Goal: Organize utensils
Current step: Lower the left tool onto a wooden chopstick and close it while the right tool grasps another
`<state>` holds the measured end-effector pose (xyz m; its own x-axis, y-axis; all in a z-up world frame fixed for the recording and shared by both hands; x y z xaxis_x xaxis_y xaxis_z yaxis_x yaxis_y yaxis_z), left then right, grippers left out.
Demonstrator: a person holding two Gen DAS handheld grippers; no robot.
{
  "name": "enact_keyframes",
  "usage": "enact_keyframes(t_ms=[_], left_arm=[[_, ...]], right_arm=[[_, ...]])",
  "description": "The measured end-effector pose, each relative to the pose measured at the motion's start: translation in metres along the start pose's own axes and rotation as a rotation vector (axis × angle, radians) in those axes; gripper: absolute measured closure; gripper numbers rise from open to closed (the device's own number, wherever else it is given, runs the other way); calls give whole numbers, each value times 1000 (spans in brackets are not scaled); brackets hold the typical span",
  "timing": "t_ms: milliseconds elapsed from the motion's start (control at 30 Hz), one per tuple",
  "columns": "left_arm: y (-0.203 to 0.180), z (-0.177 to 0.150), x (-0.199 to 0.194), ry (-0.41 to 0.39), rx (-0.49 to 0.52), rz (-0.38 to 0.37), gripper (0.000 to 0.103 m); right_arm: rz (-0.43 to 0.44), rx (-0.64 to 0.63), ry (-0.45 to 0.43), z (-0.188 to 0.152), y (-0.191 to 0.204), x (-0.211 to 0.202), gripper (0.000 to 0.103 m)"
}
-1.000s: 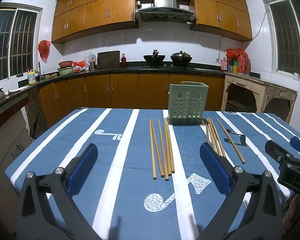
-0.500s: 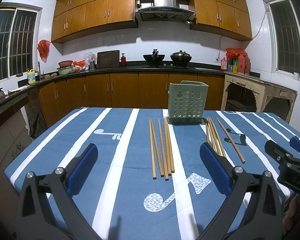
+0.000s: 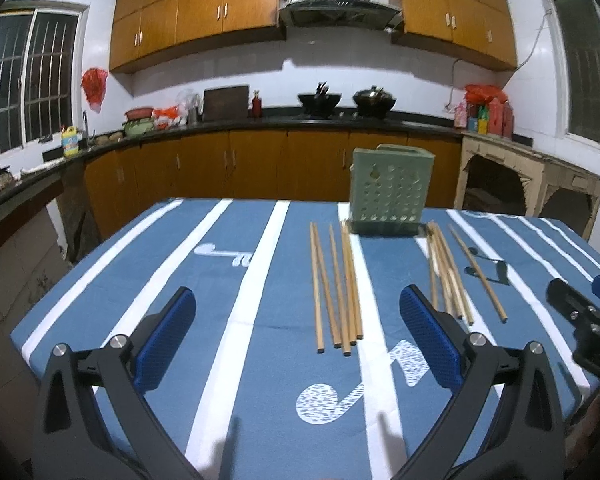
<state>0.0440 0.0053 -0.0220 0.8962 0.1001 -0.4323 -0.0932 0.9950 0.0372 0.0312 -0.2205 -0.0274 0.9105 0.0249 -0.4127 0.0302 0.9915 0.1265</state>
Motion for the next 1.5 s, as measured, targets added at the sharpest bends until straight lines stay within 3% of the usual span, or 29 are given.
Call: enact_keyframes(t_ms=[167,267,367,433,533,633,967,1133,1167,1367,1500], left_arm=[[8,2,26,84,-15,0,4],[16,4,54,178,-43,-19,4],[24,6,76,241,-65,-36,8],[24,6,87,269,-54,-48,23],[19,7,103,304,-23,-75,39],[14,7,117,346,-3,-110,47],[-4,-8,150,483,42,-163,73],[-4,-4,158,485,64,-126,94],[-3,-2,163,485,67,-116,95],[8,12,191,463,65,-67,95],[12,16,197,462,58,-86,93]], right_arm=[[-16,42,102,2,-12,30,2],[-7,118,195,3,-25,55,2],[-18,145,290,4,-35,85,21],[-21,135,343,4,-35,101,35],[-31,130,404,-1,-32,120,47],[-55,118,447,-5,-31,132,54],[-80,64,449,-6,-24,123,63],[-93,67,445,0,-36,136,87],[-90,77,447,2,-39,140,92],[-102,151,442,13,-60,157,95],[-108,162,435,14,-65,159,95]])
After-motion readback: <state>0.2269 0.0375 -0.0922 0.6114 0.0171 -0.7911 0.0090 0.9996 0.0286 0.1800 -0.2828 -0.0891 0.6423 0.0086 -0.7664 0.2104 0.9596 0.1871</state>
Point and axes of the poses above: each gripper's, at about its wrist camera, not at the fingertips, and x roughly the way its jaws point, y to its left, z to its top, the point moved 2 cm from there along x, roughly the way its jaws point, and after that the axes turned 3 degrees about z, right-handed, at the moved point
